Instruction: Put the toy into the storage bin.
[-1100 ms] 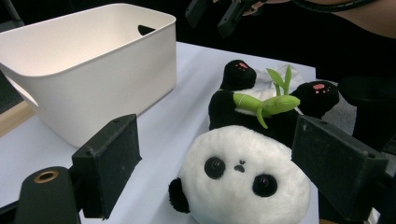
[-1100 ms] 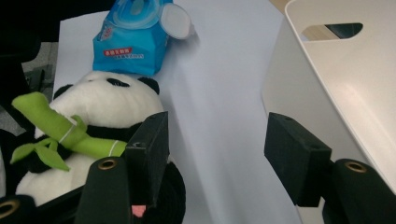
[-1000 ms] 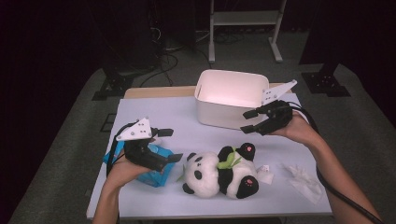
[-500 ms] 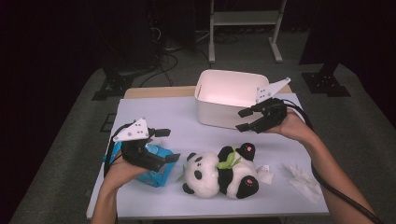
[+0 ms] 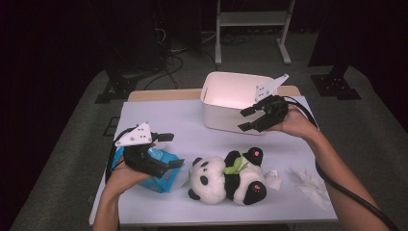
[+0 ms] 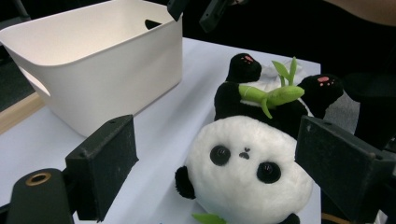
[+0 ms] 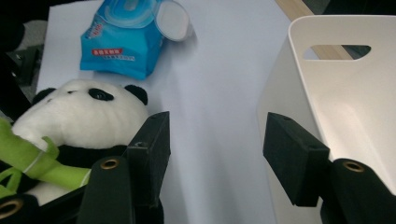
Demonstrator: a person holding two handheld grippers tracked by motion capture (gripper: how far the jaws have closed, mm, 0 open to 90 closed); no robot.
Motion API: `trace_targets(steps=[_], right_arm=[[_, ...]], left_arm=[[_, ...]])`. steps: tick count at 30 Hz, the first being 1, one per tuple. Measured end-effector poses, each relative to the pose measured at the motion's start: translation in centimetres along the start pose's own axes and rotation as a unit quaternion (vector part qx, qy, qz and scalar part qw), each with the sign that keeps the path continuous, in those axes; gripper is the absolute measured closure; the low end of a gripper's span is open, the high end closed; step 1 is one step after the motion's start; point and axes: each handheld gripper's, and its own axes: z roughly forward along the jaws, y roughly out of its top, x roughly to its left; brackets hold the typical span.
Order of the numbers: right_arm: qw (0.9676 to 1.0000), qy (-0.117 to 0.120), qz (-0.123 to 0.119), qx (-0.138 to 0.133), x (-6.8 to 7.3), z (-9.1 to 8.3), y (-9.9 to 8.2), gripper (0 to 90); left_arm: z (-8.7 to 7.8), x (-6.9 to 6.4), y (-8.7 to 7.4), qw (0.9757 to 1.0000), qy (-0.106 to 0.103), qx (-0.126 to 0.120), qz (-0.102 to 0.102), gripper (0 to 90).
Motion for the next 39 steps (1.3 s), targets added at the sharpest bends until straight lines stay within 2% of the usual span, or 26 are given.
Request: trace_targets(steps=[6, 13, 18, 19, 23, 39], right_arm=[[0.9992, -0.015, -0.016, 0.032, -0.9, 0.3, 0.8, 41.2], [0.9982, -0.025, -0.024, 0.048, -1.9, 0.9, 1.4, 42.2], [0.9981, -0.018, -0.029, 0.051, -2.1, 1.0, 1.4, 45.3], [0.9980, -0.009, -0.028, 0.057, -2.2, 1.1, 1.4, 46.3], [0.9976, -0.009, -0.025, 0.064, -2.5, 1.2, 1.5, 45.2], [0.9939, -0.038, -0.017, 0.102, -4.1, 2.2, 2.2, 45.0]], left_arm=[[-0.2, -0.1, 0.0, 1.0000, 0.002, 0.004, 0.007, 11.1], [0.0, 0.0, -0.1, 1.0000, 0.000, 0.008, 0.005, 10.2], [0.2, 0.0, -0.2, 1.0000, -0.003, 0.008, 0.003, 10.0], [0.2, 0.0, -0.2, 0.9999, -0.004, 0.010, 0.003, 9.8], [0.2, -0.1, -0.2, 0.9999, -0.004, 0.010, 0.004, 9.7], [-0.1, 0.2, -0.3, 1.0000, -0.002, 0.008, 0.003, 9.0]])
